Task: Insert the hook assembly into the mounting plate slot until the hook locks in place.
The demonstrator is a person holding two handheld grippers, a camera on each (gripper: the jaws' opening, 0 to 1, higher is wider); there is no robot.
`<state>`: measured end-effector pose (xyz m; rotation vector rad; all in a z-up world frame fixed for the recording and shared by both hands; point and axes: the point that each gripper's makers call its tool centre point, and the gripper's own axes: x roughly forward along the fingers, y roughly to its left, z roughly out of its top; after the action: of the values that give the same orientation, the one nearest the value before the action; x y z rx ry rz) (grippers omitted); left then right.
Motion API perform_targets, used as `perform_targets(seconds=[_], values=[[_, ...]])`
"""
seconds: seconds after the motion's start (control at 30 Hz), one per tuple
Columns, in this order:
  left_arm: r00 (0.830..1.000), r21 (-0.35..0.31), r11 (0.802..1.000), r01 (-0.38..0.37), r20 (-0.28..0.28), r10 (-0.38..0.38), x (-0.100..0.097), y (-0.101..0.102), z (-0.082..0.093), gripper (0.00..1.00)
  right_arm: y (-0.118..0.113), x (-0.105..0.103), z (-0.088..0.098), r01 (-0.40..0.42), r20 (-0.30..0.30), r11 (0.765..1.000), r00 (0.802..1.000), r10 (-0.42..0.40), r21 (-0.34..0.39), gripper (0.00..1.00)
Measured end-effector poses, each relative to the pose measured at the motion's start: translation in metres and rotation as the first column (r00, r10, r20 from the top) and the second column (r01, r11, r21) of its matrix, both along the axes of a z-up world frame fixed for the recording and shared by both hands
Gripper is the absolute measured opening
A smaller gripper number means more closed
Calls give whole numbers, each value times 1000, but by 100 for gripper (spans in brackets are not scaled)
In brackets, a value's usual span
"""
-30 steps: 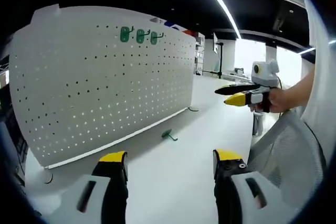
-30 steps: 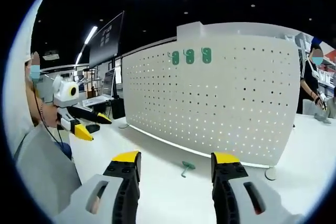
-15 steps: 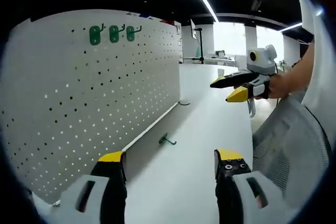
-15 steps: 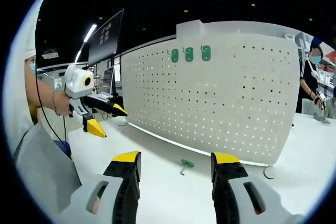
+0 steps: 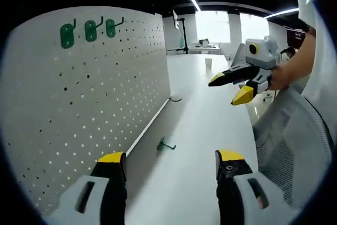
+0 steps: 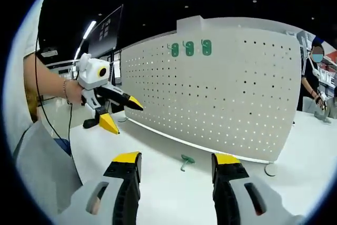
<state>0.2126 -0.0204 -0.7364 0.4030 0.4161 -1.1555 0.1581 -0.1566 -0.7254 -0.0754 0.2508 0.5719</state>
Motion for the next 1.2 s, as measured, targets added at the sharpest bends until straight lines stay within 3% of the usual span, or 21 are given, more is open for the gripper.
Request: perform_targets(seconds=[0.07, 0.77, 1.2], values=[[1000, 23, 1000, 19, 15, -19, 3, -2, -1, 71, -1, 0, -1, 2, -5, 1000, 1000, -2, 2, 52], [983, 141, 973, 183, -43, -179, 28, -36, -29, 72, -6, 0, -23, 22, -96, 1000, 995, -23, -15, 53], [963, 209, 940, 269, -77, -259, 32, -51, -48, 71, -8, 1, -23, 30, -95, 999, 995, -31, -11, 53]])
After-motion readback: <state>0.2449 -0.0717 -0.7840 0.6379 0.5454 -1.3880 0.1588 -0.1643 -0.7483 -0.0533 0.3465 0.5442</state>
